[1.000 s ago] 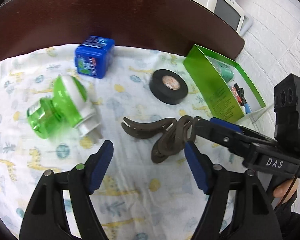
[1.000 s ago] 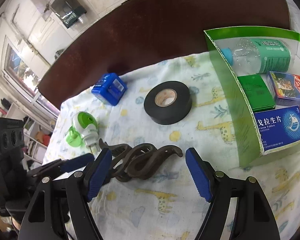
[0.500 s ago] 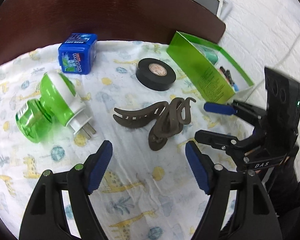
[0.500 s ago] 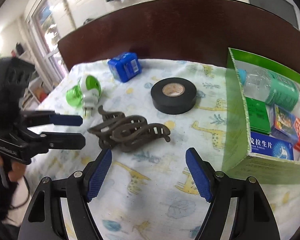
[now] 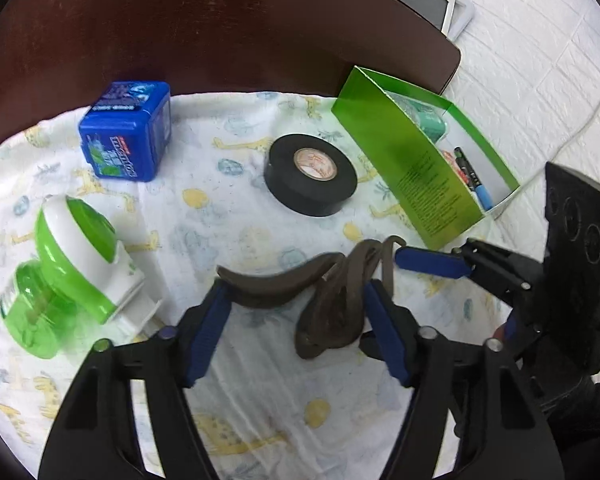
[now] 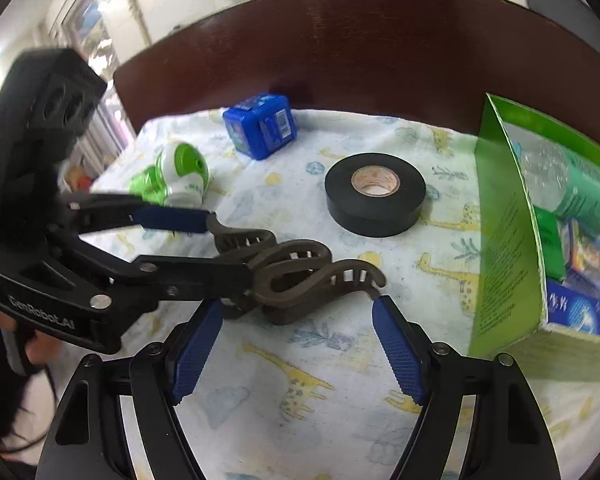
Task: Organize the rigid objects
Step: 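Grasp the brown claw clip with both grippers and lift it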
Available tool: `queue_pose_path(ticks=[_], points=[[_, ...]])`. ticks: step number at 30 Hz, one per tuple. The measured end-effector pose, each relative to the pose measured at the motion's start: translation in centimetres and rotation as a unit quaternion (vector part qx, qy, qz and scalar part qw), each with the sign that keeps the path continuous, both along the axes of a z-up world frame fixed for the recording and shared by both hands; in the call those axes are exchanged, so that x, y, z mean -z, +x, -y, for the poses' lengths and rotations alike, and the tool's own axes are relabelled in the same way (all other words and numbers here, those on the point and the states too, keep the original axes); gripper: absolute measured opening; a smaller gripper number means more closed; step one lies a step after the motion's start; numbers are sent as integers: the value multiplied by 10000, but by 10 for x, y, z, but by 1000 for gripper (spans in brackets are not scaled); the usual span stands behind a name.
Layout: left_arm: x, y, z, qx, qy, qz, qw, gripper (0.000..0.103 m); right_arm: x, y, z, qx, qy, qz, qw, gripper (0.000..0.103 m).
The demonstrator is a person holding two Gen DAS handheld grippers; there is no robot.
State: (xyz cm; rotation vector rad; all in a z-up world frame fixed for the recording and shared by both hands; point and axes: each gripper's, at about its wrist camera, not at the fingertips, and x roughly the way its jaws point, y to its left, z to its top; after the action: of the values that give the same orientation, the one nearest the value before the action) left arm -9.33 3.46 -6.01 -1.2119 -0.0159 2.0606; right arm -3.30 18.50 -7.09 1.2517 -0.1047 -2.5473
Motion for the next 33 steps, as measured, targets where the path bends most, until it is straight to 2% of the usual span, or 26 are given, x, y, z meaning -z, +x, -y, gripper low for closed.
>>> queue_pose_path(ticks=[1, 3, 10, 16, 17, 19, 22, 24, 26, 27, 31, 33], points=[[0, 0, 0, 3, 53, 41, 10000, 58, 1, 0, -3, 77, -171, 37, 9998, 79], [0, 1, 1, -17, 66, 34, 10000, 58, 2, -1, -4, 137, -331, 84, 9993, 79], [-3, 16, 22, -42, 30, 64, 10000, 58, 0, 8, -4, 84, -410, 77, 9991, 79], [-2, 36, 44, 86, 76, 137, 9998, 58, -10, 22, -23, 174, -956, -15, 9953, 78], [-1, 38, 45, 70, 35, 121, 9999, 58, -10, 23, -22, 107, -927, 16, 9956, 64], [1, 40, 50, 34, 80, 157, 9998, 58, -11, 25, -10, -232, -647, -22, 9976, 48], [4, 41, 55, -32, 186, 237, 9995, 58, -11, 38, 16, -1022, -219, -93, 9945, 48], [5, 40, 56, -53, 238, 288, 9993, 58, -8, 43, 31, -1165, 291, -184, 9926, 51], [6, 39, 57, -78, 286, 332, 9990, 58, -4, 41, 38, -1173, 502, -156, 9917, 70], [6, 39, 57, -97, 305, 351, 9989, 58, -1, 38, 39, -1157, 508, -109, 9919, 73], [5, 41, 59, -194, 385, 394, 9983, 58, 5, 25, 36, -1024, 169, -55, 9946, 74], [2, 43, 59, -241, 388, 367, 9983, 58, 7, 23, 37, -946, 53, 25, 9955, 67]])
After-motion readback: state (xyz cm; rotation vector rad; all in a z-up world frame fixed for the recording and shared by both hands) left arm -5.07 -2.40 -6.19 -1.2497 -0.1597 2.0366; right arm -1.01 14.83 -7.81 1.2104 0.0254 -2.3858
